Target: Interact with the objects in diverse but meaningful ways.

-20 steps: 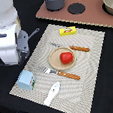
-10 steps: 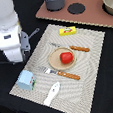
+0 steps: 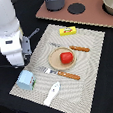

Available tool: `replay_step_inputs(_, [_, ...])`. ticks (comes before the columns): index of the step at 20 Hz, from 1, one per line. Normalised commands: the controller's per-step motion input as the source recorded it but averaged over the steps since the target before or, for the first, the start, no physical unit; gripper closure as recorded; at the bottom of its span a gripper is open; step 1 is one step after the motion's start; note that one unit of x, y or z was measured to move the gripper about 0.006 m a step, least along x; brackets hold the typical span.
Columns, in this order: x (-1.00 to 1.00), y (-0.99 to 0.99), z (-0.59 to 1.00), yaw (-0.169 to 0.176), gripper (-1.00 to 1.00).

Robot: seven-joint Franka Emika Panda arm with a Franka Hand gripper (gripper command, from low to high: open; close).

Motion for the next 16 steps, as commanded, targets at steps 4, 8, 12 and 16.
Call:
replay_step_inputs(4, [-0.02, 0.00, -0.19, 0.032, 1.00])
replay_step_inputs(8, [-0.06, 0.00, -0.19, 0.029, 1.00])
replay_step_inputs(12, [-0.03, 0.00, -0.17, 0.029, 1.00])
replay_step_inputs(16, [-0.05, -0.04, -0.20, 0.022, 1.00])
